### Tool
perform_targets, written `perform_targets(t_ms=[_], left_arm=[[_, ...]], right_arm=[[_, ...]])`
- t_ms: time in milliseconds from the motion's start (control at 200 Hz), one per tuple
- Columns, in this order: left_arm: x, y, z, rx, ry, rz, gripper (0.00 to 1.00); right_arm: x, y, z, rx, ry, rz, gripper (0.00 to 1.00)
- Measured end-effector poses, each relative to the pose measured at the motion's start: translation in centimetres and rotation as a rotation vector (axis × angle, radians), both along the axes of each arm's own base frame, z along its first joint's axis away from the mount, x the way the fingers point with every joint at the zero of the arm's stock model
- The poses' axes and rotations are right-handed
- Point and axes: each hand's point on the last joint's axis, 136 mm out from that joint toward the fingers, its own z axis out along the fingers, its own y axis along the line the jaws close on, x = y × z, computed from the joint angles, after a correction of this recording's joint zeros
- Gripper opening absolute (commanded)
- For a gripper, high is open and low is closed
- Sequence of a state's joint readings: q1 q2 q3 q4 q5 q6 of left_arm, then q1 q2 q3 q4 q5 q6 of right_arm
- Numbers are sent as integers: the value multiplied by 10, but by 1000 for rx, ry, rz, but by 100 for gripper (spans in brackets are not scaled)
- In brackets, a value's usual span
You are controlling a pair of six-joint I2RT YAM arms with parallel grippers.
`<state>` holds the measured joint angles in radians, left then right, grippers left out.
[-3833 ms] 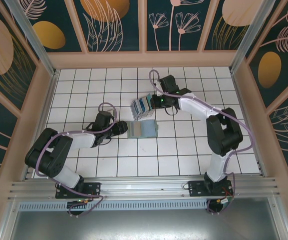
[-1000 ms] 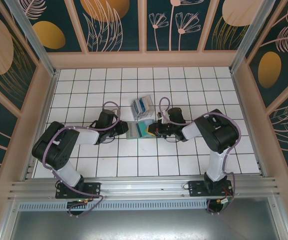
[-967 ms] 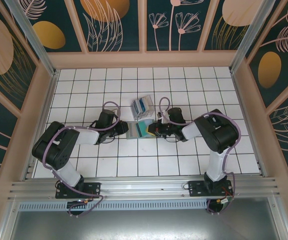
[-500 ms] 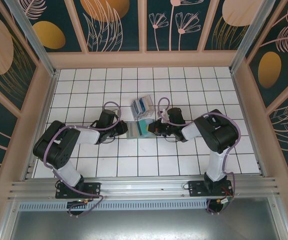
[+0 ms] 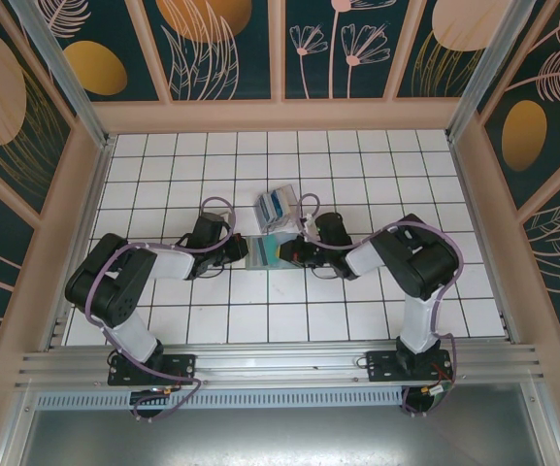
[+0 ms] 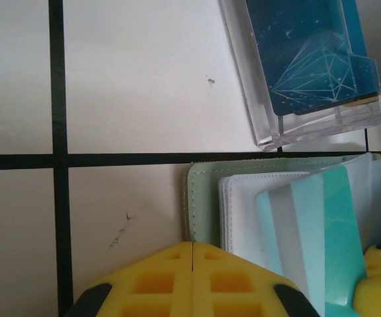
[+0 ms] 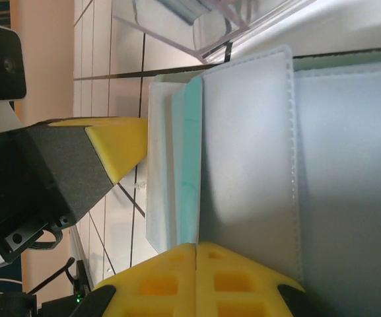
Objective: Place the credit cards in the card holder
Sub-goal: Insert the credit card into the card slot.
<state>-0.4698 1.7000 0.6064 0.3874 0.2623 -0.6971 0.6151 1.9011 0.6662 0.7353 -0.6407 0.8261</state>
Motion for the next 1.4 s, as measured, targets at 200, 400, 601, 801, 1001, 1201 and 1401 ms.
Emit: perform_targets(t_ms=[200, 400, 601, 801, 1001, 1201, 1401], left_arm=[[0, 0, 0, -3, 1, 3, 7], [0, 0, 0, -10, 3, 10, 6], [0, 0, 0, -18, 0, 17, 4], [0, 1, 0, -36, -3, 36, 3], [0, 1, 1, -45, -4, 46, 2], [0, 1, 1, -53, -13, 50, 2], [-1, 1, 1, -57, -15, 52, 2]], right_arm=[[-5, 7, -1, 10, 20, -54, 4], [-5, 8, -3, 9, 49, -100, 4], [-6, 15, -2, -8, 63, -114, 15], [-6, 24, -5, -61, 76, -118, 14], [-5, 23, -2, -123, 58, -118, 23], [-5, 9, 0, -217, 13, -146, 23], [-5, 3, -4, -264, 2, -145, 16]])
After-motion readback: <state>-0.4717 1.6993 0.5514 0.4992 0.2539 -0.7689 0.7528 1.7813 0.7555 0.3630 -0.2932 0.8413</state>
